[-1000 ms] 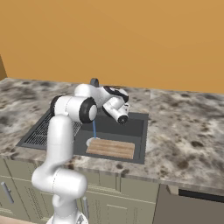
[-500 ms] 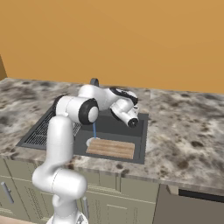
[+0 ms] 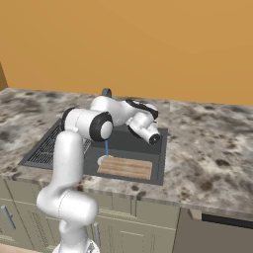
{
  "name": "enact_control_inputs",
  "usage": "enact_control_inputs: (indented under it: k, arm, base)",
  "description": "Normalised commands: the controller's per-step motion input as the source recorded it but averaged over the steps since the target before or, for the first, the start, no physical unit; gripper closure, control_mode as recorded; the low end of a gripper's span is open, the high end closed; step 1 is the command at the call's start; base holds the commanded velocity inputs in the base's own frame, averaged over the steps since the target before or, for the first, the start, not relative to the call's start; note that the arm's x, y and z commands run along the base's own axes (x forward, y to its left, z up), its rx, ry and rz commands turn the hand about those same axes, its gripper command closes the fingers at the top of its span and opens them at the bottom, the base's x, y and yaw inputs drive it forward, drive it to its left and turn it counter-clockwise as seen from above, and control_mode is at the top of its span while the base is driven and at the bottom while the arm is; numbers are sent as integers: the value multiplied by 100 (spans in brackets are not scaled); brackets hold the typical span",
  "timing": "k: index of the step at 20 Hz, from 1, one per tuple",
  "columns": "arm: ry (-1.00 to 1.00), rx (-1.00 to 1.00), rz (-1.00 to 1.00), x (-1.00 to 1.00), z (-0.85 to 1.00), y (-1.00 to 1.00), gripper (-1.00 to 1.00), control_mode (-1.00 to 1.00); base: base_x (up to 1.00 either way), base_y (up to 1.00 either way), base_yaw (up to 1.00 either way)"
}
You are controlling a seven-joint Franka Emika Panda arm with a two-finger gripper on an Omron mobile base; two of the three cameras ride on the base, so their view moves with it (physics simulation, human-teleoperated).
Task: Turn on the sink faucet with hot water and rinse the cutting board for ten seconds, then turn off the faucet. Push the cutting board to reach the water if necessary.
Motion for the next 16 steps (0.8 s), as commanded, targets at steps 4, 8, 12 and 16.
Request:
enact_control_inputs:
  k: [4,8,12,16]
  arm:
    - [0,0,17,0,0,0,100,-100]
    - [0,0,16,-1,0,0,100,-100]
    - [0,0,7,-5,0,6,100,-100]
    - [0,0,0,-12,0,19,100,-100]
  base:
    - [0,0,0]
    - [0,0,0]
    - [0,0,0]
    - [0,0,0]
